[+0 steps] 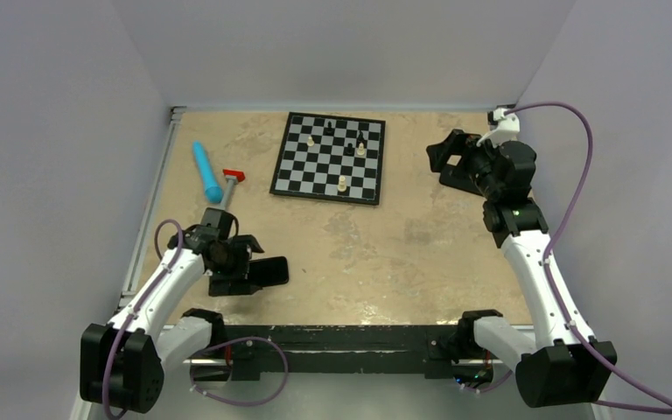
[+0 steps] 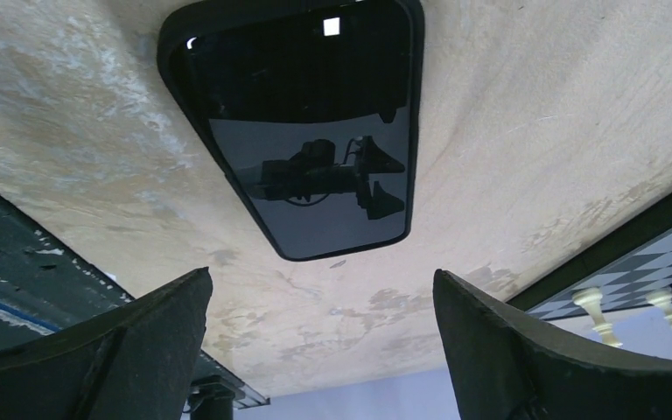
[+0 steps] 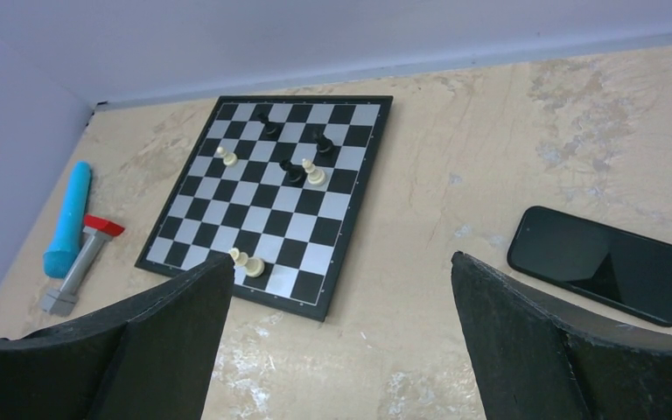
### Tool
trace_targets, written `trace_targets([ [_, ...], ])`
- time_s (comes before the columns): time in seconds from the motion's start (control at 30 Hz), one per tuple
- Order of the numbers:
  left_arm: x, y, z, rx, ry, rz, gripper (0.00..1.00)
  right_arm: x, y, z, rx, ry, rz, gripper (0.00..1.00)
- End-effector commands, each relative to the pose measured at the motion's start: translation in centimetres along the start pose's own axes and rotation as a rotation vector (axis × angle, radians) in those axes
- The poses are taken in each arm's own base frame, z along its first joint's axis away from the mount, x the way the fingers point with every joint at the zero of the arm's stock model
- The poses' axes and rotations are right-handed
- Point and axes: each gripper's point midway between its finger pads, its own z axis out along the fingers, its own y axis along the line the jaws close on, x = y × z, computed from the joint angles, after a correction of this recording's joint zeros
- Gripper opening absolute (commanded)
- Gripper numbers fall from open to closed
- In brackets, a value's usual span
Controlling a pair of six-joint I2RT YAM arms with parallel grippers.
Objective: Take the phone out of the phone case
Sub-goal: Pick up the phone at the center of the board.
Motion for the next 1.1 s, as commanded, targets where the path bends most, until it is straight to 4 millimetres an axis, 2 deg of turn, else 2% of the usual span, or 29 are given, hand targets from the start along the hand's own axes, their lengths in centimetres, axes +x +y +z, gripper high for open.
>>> trace_targets([
  [0.0,-0.4,-1.3,0.4,0.040,-0.022,-0.050,1.00,-1.2,0.9,-0.2,-0.040,-0.049,-0.012,0.99],
  [0.27,-1.6,-0.8,2.3,0.018,-0.064,-0.081,1.00,-1.2,1.0,-0.2,-0.043,-0.051,-0.014,0.99],
  [0.4,-2.5,-0.9,2.5,0.022,-0.112,-0.084,1.00,-1.0,1.0,-0.1,-0.048,-0.048,-0.012,0.99],
  [0.63,-3.7,0.0,3.0,-0.033,-0.166,-0.118,0.99,-1.0,1.2,-0.1,-0.057,-0.049,-0.010,0.99],
  [0.83,-4.5,-0.2,3.0,-0.041,-0.210,-0.144,0.99,-0.9,1.2,0.0,-0.060,-0.046,-0.008,0.99],
  [1.07,-4.5,0.0,2.6,-0.180,-0.247,-0.062,0.91,-0.8,1.5,0.1,-0.071,-0.040,-0.004,0.99],
])
